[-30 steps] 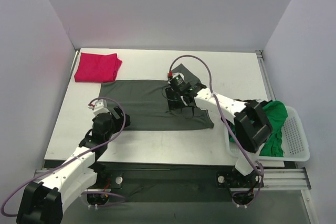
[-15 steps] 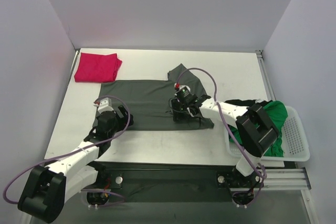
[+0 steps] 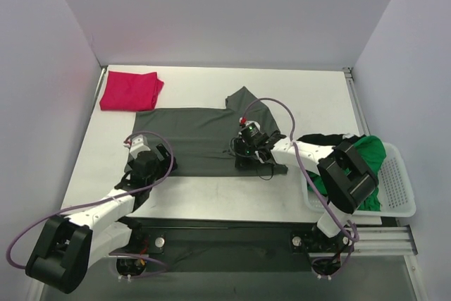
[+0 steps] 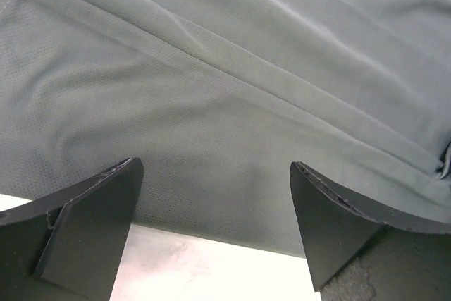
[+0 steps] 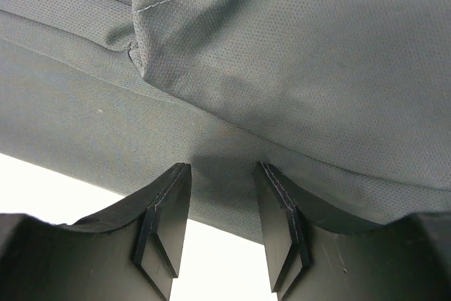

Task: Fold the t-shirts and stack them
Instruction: Fold the flattened tshirt in 1/3 of the way

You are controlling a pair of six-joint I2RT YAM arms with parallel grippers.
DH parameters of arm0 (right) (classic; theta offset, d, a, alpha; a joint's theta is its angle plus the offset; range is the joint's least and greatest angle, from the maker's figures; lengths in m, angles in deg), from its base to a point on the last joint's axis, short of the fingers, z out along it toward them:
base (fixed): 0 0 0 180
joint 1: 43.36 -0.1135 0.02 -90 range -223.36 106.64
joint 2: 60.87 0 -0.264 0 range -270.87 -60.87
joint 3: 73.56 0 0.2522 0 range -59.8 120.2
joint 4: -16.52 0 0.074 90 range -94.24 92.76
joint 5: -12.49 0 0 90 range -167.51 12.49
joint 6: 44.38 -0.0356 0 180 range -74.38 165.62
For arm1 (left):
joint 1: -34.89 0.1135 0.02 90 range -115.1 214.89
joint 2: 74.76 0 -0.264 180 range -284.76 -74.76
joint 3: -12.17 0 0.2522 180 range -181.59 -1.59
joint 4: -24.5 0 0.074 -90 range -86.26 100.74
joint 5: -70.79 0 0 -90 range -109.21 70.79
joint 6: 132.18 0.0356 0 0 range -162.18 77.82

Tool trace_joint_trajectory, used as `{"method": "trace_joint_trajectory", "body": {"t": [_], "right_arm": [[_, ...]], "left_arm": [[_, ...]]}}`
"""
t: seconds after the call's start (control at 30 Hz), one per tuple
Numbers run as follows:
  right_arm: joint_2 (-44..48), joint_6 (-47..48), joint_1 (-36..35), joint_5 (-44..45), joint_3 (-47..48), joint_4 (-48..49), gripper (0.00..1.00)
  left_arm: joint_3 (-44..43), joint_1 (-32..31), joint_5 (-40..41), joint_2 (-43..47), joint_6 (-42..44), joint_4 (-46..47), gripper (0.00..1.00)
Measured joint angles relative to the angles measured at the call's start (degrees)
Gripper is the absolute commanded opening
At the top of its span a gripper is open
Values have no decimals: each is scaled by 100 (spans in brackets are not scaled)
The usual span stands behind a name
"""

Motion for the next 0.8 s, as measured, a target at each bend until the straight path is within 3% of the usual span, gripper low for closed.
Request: {"method": "trace_joint_trajectory", "body": {"t": [0.47, 0.8], "right_arm": [[892, -372, -426, 219, -879, -234, 43], [1480, -487, -562, 420, -1340, -562, 43]], "left_arm": [[22, -216, 168, 1086, -601, -1346, 97], [22, -479, 129, 1823, -433, -1858, 97]]}}
